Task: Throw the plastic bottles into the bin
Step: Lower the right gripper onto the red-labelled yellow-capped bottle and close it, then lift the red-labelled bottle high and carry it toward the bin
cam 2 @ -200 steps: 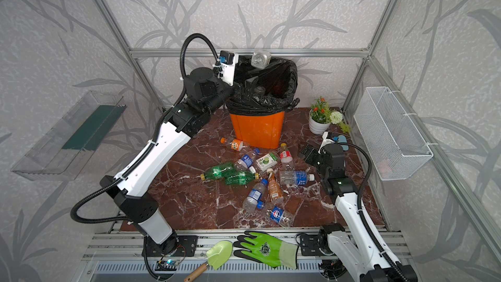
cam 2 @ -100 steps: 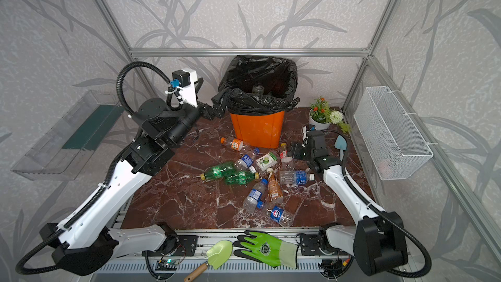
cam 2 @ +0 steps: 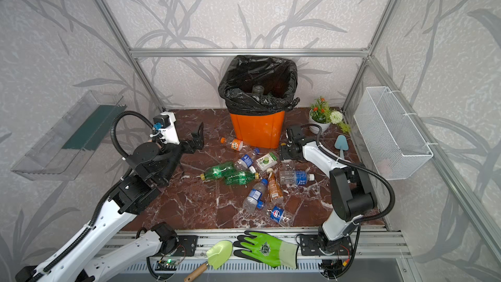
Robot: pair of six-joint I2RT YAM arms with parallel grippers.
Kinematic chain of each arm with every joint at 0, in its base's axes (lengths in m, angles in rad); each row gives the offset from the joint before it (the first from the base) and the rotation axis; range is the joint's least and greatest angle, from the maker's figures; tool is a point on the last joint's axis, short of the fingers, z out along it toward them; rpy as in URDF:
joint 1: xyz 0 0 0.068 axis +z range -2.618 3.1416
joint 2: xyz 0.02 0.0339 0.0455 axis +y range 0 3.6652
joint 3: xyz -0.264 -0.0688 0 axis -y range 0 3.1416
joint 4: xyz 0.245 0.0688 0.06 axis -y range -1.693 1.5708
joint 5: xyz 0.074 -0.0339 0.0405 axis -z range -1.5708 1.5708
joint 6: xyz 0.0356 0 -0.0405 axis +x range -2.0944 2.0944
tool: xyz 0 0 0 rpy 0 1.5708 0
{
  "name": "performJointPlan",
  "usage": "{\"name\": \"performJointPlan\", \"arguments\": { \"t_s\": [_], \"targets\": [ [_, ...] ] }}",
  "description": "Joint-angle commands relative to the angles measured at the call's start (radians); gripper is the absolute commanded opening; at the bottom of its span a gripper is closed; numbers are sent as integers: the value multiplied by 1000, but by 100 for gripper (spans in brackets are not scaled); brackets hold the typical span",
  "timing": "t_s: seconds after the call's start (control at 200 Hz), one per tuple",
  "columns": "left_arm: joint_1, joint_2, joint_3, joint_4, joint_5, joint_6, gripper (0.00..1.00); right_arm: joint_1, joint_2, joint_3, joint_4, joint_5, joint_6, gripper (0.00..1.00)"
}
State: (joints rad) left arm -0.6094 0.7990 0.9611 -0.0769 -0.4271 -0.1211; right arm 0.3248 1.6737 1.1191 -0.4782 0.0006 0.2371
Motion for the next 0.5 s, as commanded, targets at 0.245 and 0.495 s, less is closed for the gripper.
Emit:
{"name": "performJointPlan", "arguments": {
  "t_s": [0.245,0.495],
  "targets": [
    [49,-33,-65,-70,-64,-123,99,12,137,101,-134,26,-63,73],
    [63,-12,-65,-83,-47,-144,99,12,173,116,-117,-16,-70,73]
  ]
}}
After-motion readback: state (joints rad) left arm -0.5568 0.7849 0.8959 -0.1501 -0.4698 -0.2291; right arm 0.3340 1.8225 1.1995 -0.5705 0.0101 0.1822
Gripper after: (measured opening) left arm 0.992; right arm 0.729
